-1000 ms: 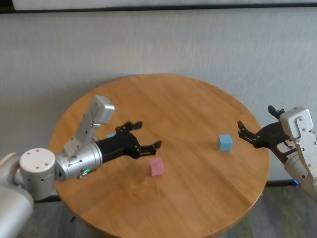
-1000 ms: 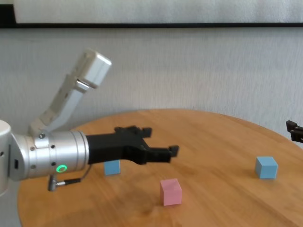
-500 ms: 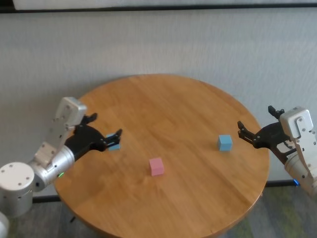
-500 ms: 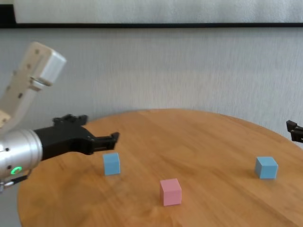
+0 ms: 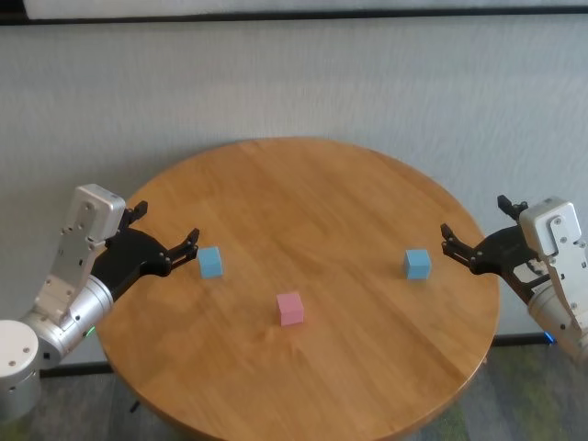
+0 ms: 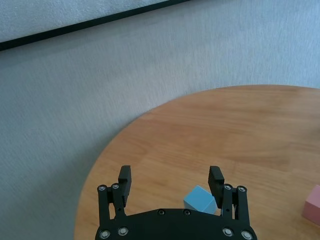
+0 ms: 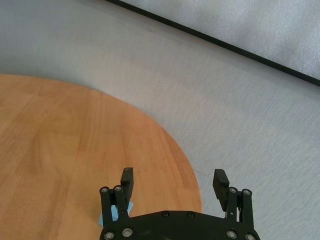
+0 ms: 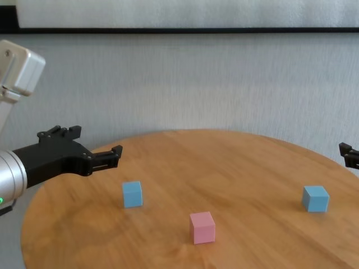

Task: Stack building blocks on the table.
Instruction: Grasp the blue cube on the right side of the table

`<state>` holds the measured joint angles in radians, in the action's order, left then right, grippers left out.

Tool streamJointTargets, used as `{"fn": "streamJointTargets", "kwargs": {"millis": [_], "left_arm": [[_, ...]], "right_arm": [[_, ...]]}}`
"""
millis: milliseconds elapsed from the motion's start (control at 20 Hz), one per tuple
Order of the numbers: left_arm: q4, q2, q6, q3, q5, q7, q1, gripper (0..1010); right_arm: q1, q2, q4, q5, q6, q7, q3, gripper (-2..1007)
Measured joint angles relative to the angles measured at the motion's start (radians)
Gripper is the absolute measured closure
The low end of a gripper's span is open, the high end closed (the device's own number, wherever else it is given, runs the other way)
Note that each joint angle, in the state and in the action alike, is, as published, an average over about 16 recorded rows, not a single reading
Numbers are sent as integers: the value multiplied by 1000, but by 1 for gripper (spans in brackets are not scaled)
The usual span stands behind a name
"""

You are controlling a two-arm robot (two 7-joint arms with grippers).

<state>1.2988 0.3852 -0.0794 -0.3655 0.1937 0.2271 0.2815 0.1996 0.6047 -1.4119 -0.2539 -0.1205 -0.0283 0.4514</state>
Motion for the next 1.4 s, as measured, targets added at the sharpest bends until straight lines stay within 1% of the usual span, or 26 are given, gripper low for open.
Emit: {"fn": "streamJointTargets", "kwargs": {"millis": [150, 200, 300, 400, 500, 600, 850, 1000, 1100, 1200, 1400], "left_arm": [[6, 1, -5, 7, 1, 0, -7, 10], [7, 1, -6, 8, 3, 1, -8, 10], [6, 1, -7, 8, 4, 4, -8, 10], [5, 0, -7, 8, 5, 3, -7, 10], [4, 0, -7, 7, 6, 2, -6, 10], [2, 0, -7, 6, 6, 1, -5, 10], [-1, -1, -7, 4, 6, 0, -2, 10], [-2, -2, -7, 4, 6, -1, -1, 10], [-3, -2, -6, 3, 6, -1, -1, 10], [-3, -2, -6, 3, 6, -1, -1, 10], [-4, -2, -6, 3, 6, -2, 0, 10]], "right_arm": [[-1, 0, -1, -1, 2, 0, -1, 0], [-2, 0, -4, -4, 7, 0, -2, 0], [-7, 0, -12, -13, 24, 0, -8, 0], [-14, 0, -27, -30, 54, -1, -18, 0], [-25, -2, -48, -56, 95, -2, -33, 0], [-36, -5, -72, -86, 143, -1, -49, 0], [-59, -19, -132, -160, 278, 1, -88, 0], [-65, -34, -157, -195, 360, -2, -105, 0], [-63, -47, -164, -210, 406, -3, -109, 0], [-56, -63, -161, -215, 437, -4, -106, 0], [-30, -102, -133, -204, 471, -13, -91, 0]]}}
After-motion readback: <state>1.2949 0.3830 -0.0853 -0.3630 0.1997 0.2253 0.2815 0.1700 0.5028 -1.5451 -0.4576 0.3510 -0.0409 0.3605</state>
